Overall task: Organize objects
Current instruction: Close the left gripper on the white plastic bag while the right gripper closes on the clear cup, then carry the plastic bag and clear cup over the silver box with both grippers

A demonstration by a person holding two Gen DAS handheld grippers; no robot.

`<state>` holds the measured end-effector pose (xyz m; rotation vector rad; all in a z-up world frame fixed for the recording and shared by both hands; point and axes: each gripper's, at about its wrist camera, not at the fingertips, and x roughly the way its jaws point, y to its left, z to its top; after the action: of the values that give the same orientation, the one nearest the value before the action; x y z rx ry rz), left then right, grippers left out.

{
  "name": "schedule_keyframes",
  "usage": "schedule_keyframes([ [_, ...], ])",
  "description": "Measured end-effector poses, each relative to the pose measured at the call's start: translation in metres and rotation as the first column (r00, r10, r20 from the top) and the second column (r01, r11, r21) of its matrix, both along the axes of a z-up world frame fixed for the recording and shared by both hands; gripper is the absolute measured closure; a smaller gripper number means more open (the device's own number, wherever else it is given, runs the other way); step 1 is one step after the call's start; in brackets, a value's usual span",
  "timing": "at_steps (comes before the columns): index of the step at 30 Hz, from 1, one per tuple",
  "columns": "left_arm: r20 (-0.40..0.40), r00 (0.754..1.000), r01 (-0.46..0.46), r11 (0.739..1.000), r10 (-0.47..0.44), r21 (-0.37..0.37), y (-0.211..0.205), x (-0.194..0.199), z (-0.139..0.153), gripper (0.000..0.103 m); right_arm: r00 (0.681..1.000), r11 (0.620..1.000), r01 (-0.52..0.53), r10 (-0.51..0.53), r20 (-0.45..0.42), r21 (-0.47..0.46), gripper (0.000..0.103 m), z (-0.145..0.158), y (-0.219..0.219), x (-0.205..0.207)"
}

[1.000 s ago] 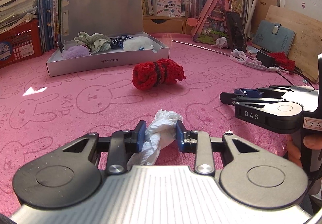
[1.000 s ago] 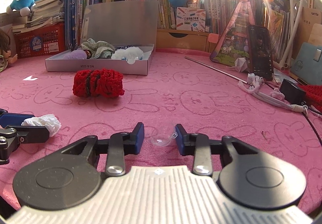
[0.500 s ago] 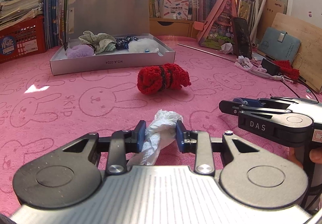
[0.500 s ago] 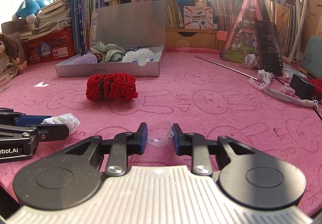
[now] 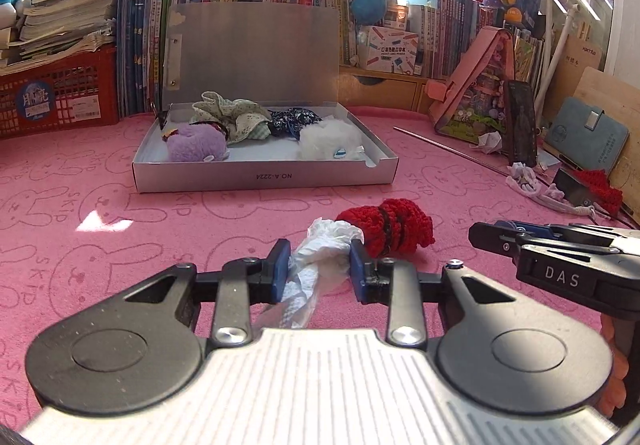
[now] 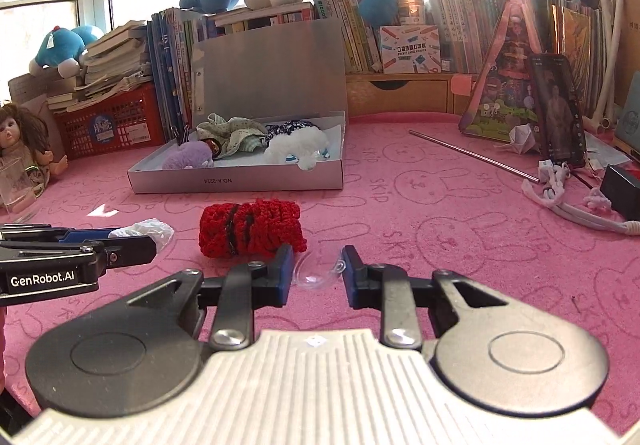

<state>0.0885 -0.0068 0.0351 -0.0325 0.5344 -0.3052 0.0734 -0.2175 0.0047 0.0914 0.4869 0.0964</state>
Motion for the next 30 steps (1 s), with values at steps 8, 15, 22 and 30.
schedule_keyframes([
  [8,-0.015,0.997,-0.072,0.993,0.071,-0.094,0.021,0.052,0.023,0.066,0.999,0.996,-0.018,0.021,-0.027,0.093,0.072,0.025,-0.004,0.047],
  [15,-0.020,0.993,-0.120,0.990,0.119,-0.077,0.024,0.092,0.027,0.066,0.999,0.987,-0.023,0.030,-0.044,0.156,0.072,0.036,-0.007,0.089],
  [22,-0.042,0.988,-0.150,0.983,0.146,-0.107,0.030,0.130,0.022,0.066,0.990,0.957,-0.024,0.062,-0.125,0.288,0.072,0.032,-0.012,0.141],
  [30,-0.052,0.985,-0.171,0.980,0.166,-0.104,0.026,0.174,0.013,0.066,0.974,0.924,-0.038,0.119,-0.193,0.380,0.072,0.019,-0.001,0.191],
])
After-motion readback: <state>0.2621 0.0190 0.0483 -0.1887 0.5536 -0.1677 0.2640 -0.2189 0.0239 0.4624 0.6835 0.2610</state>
